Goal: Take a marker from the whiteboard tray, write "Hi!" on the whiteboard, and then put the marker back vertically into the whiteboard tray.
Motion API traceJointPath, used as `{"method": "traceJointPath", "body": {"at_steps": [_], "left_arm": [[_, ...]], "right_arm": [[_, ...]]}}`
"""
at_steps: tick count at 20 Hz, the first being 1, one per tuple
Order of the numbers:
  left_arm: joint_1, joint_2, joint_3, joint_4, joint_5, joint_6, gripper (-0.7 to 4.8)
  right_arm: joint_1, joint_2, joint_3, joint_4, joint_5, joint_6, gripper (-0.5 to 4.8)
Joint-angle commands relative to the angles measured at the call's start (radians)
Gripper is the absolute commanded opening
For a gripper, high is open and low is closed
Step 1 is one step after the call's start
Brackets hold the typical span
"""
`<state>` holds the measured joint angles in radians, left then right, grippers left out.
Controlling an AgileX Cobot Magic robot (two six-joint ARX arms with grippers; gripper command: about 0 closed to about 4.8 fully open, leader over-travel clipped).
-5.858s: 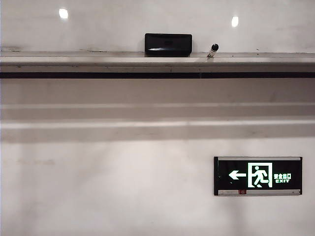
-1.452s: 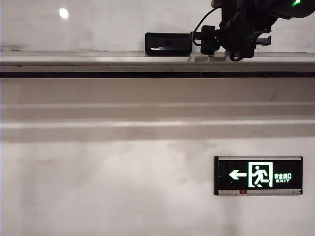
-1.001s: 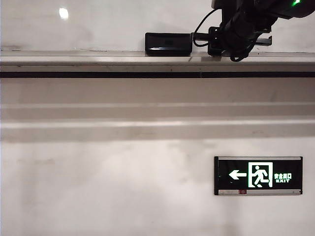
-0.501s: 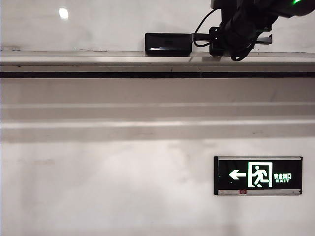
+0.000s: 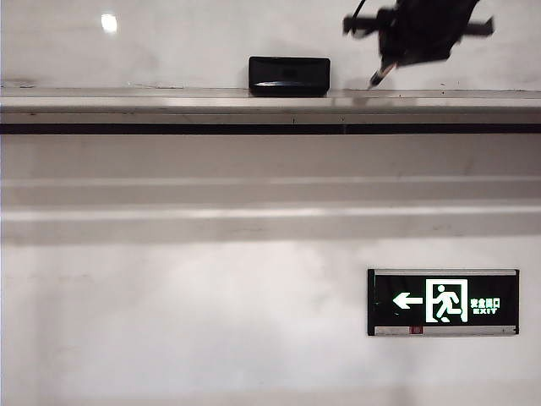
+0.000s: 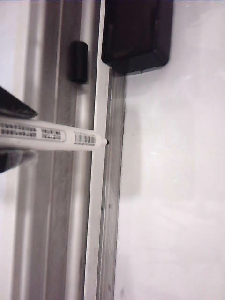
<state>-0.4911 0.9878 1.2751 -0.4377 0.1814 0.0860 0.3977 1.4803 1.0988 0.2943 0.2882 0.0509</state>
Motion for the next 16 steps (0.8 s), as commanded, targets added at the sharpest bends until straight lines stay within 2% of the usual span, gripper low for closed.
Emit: {"method": "traceJointPath", "body": {"at_steps": [1,5,11,13,16], "left_arm": [[0.0,-0.008,0.007,0.013,0.006,0.004,-0.06],[0.0,-0.026,0.007,0.064,0.006,0.003,-0.05],[0.0,-0.038,0.007,0.185,-0.012,-0.011,-0.06],[0.0,-0.044,0.006,0.232,-0.05,-0.049,-0.06],[0.0,-0.047,0.007,0.284,-0.047,-0.049,-0.06]], "right_arm": [[0.0,-0.09,0.004,-0.077,0.005,-0.003,-0.01],[0.0,-0.199,0.004,-0.106,0.005,-0.003,-0.01],[0.0,-0.259,0.011,-0.035,-0.051,-0.004,-0.01],[0.0,-0.258,0.063,-0.039,-0.076,-0.003,-0.01],[0.0,-0.256,0.166,-0.085,-0.089,-0.004,-0.01]]}}
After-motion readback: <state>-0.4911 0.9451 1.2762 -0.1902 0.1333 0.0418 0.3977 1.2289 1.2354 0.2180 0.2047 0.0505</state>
